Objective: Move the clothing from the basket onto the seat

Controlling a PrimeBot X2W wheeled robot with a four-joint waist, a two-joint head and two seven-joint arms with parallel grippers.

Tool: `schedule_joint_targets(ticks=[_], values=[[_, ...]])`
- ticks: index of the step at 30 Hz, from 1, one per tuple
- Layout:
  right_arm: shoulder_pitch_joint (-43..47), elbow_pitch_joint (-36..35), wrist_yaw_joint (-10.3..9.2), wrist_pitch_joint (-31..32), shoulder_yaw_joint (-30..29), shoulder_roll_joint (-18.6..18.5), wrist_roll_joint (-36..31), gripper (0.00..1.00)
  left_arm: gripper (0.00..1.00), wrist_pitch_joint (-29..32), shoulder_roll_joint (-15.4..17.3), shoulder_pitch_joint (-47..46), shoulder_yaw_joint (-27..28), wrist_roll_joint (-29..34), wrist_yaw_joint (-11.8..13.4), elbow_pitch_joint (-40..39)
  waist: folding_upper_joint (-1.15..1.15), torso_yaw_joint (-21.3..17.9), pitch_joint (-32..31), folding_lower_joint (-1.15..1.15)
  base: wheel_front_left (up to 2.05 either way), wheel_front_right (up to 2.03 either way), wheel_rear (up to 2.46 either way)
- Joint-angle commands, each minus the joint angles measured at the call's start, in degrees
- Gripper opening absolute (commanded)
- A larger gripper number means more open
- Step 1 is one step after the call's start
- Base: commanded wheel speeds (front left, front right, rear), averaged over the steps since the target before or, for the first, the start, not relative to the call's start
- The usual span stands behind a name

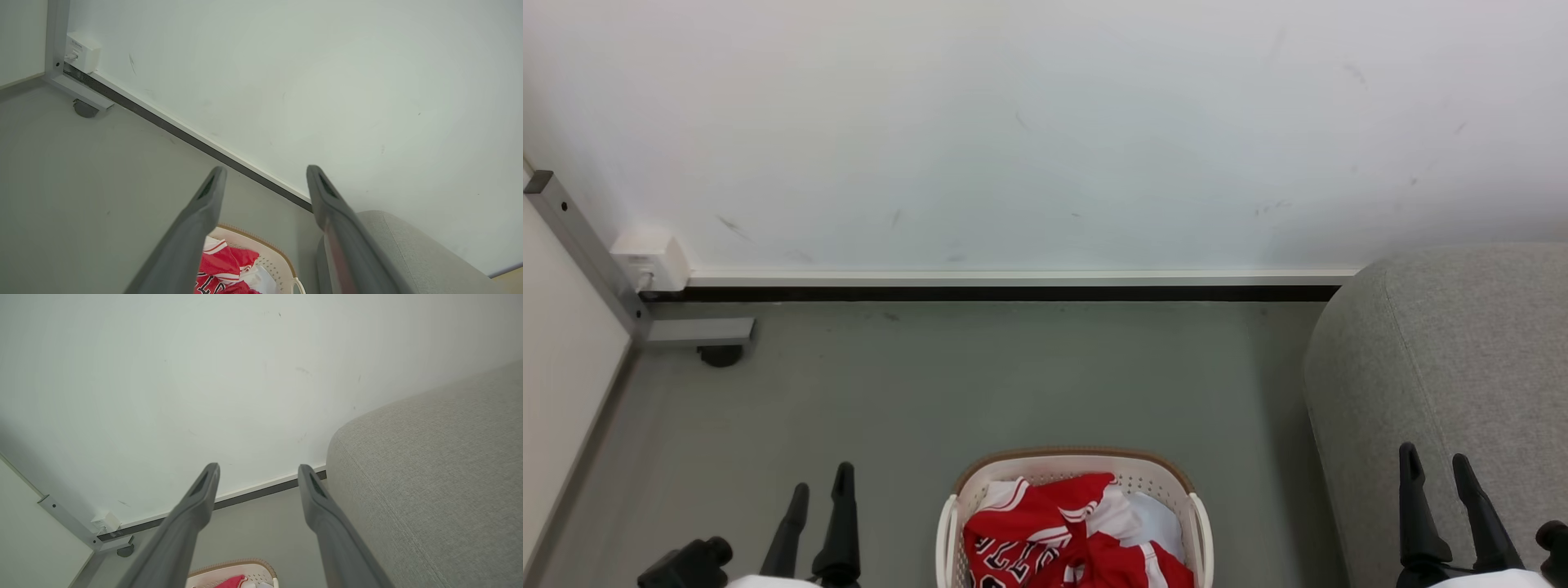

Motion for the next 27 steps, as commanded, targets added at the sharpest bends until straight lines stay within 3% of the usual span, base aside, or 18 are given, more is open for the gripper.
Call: schedule_joint_targets(ticks=[1,27], values=[[0.1,-0.4,-0.07,-0.6,-0.1,-0.6,-1.9,1.00,1.00,-0.7,0.5,0.1,-0.1,1.7,-0.3,-0.5,0.00,0.0,0.0,0.00,0.00,0.00,0.00],[1.8,1.6,-0.09,-4.0,0.4,-0.7,-11.9,1.00,1.00,-4.0,0.6,1.3,-1.3,15.5,0.0,0.6,0.00,0.5,-0.1,0.00,0.00,0.00,0.00]])
